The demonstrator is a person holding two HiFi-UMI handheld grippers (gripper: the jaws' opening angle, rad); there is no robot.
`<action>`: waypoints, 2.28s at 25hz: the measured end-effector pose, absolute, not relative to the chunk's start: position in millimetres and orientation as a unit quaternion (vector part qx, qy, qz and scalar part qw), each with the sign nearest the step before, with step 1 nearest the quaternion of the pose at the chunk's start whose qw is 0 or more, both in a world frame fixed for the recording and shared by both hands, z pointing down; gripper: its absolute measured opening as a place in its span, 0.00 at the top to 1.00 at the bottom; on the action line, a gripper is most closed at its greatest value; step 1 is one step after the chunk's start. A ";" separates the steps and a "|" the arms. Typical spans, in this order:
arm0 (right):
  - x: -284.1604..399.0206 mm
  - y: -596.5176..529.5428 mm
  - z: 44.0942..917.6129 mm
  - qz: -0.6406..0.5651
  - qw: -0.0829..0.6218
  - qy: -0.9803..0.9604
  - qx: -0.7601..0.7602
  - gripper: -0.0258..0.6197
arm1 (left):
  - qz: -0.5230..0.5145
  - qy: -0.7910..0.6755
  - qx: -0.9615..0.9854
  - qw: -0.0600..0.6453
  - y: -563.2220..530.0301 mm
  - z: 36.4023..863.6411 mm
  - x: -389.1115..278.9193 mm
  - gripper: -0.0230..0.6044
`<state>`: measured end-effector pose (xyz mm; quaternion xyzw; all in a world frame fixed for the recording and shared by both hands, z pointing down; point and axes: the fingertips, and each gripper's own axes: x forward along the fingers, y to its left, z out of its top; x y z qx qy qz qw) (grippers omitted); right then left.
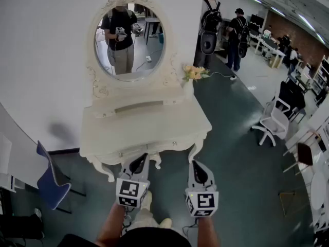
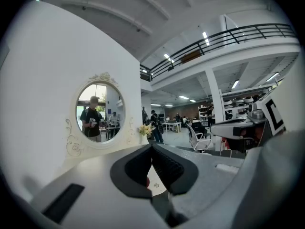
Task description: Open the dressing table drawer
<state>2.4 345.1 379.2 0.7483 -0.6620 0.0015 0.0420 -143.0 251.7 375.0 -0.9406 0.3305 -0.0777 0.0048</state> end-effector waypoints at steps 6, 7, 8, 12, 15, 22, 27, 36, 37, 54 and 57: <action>6.8 330.8 385.1 0.009 0.039 -0.661 0.749 0.96 | -0.076 0.329 -0.941 0.003 235.6 378.9 -138.5 0.96; 7.2 327.8 386.6 0.010 0.039 -0.661 0.749 0.96 | -0.076 0.328 -0.942 0.002 232.4 379.4 -137.4 0.96; 7.6 324.4 387.6 0.010 0.039 -0.661 0.749 0.96 | -0.077 0.327 -0.942 0.001 229.0 380.2 -136.2 0.96; 12.8 307.9 391.6 0.014 0.040 -0.656 0.753 0.96 | -0.082 0.321 -0.943 -0.003 211.5 385.1 -129.5 0.96; 18.7 291.8 390.5 0.018 0.042 -0.652 0.757 0.96 | -0.088 0.314 -0.945 -0.008 195.9 390.3 -120.2 0.96; 38.5 240.0 397.3 0.024 0.048 -0.644 0.763 0.96 | -0.087 0.298 -0.950 -0.012 144.0 391.1 -95.1 0.96; 49.4 202.5 395.8 0.025 0.054 -0.632 0.773 0.96 | -0.086 0.285 -0.955 -0.013 104.4 385.9 -83.1 0.96; 58.4 135.2 385.7 0.019 0.052 -0.609 0.791 0.96 | -0.077 0.257 -0.963 -0.009 28.6 381.4 -66.6 0.96; 58.8 128.5 386.9 0.018 0.052 -0.607 0.793 0.96 | -0.077 0.253 -0.964 -0.009 20.7 381.8 -65.0 0.96; 88.1 39.8 398.0 0.020 0.063 -0.600 0.797 0.96 | -0.073 0.237 -0.969 -0.011 -71.8 391.6 -27.5 0.96; 103.3 22.6 403.5 0.024 0.066 -0.609 0.790 0.96 | -0.077 0.248 -0.965 -0.015 -85.3 397.3 -16.7 0.96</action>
